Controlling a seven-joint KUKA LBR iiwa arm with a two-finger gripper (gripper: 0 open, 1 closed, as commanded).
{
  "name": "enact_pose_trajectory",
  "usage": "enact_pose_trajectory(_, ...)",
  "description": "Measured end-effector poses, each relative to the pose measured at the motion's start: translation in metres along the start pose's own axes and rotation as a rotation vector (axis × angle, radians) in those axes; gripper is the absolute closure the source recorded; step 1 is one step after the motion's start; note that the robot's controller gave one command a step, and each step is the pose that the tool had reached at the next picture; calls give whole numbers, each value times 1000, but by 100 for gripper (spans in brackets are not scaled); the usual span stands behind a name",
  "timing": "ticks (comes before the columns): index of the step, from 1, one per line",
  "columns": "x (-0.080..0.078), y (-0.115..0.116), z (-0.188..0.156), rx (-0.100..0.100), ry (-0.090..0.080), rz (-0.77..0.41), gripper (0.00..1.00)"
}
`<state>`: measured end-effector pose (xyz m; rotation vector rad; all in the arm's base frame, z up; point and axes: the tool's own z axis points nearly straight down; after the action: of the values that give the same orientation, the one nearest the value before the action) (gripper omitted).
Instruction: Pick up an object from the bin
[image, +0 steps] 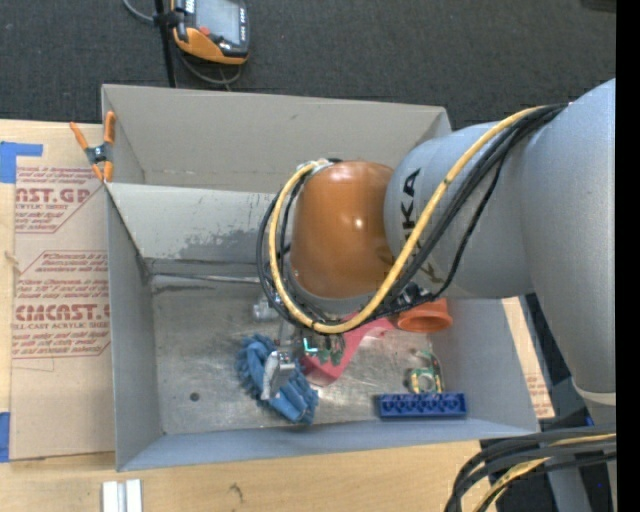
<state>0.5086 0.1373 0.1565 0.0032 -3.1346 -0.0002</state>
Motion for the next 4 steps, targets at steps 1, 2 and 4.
enact_pose_trajectory(1, -2, -1, -3, -1, -7, 1, 0)
enact_pose_trajectory(2, 4, -19, 56, -3, -12, 9, 0)
enact_pose_trajectory(4, 5, -39, 82, -3, 5, -25, 100)
